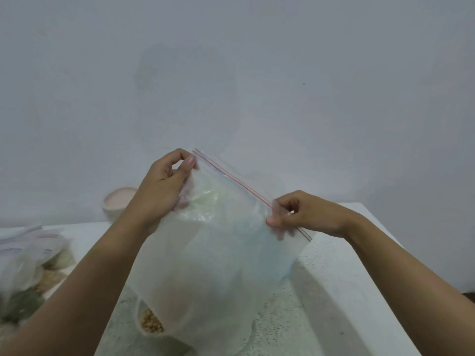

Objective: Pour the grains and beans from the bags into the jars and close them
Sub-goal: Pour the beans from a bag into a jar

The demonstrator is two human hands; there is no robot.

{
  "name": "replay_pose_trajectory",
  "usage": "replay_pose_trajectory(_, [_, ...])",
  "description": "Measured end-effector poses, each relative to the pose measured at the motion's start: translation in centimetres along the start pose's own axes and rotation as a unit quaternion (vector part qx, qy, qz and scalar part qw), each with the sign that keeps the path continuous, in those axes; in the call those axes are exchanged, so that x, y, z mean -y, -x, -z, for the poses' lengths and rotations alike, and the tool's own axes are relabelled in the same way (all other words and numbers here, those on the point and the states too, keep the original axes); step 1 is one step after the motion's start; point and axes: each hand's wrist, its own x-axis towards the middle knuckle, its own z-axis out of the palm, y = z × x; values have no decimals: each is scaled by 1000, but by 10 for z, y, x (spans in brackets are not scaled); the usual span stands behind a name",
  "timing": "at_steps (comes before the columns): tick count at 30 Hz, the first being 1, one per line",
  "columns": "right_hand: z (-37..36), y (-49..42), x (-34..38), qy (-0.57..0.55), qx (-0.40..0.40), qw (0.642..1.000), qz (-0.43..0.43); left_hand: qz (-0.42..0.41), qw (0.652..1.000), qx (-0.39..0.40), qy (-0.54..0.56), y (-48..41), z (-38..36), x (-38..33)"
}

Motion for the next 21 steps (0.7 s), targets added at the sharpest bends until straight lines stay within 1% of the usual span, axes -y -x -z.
replay_pose_trajectory(2, [16,11,-15,-9,16,1000,11,19,999,-30,6,5,-14,4])
replay_pose_trajectory(5, [39,28,-43,-103,25,994,41,48,997,-48,48,16,-40,10])
replay_pose_trajectory(7, [49,36,-58,-201,-5,979,45,63,993,-61,80,25,-53,13])
replay_pose_trajectory(9, [52,40,-70,-311,-68,948,29,73,991,-80,82,34,-61,19])
replay_pose_trajectory(11, [55,43,-83,-388,-118,914,3,77,990,-107,43,45,-75,27])
replay_pose_trajectory(13, [52,43,-97,-425,-143,893,-40,80,989,-120,9,57,-86,38])
replay_pose_trajectory(15, [50,45,-108,-425,-140,889,-99,81,989,-118,-42,69,-95,48])
replay_pose_trajectory(17, [50,50,-120,-395,-130,898,-147,67,983,-103,-135,80,-102,54])
replay_pose_trajectory(19, [50,51,-126,-395,-140,893,-167,53,973,-86,-207,86,-105,60])
replay_pose_trajectory(21, [50,52,-131,-428,-156,874,-166,48,968,-78,-235,88,-108,64])
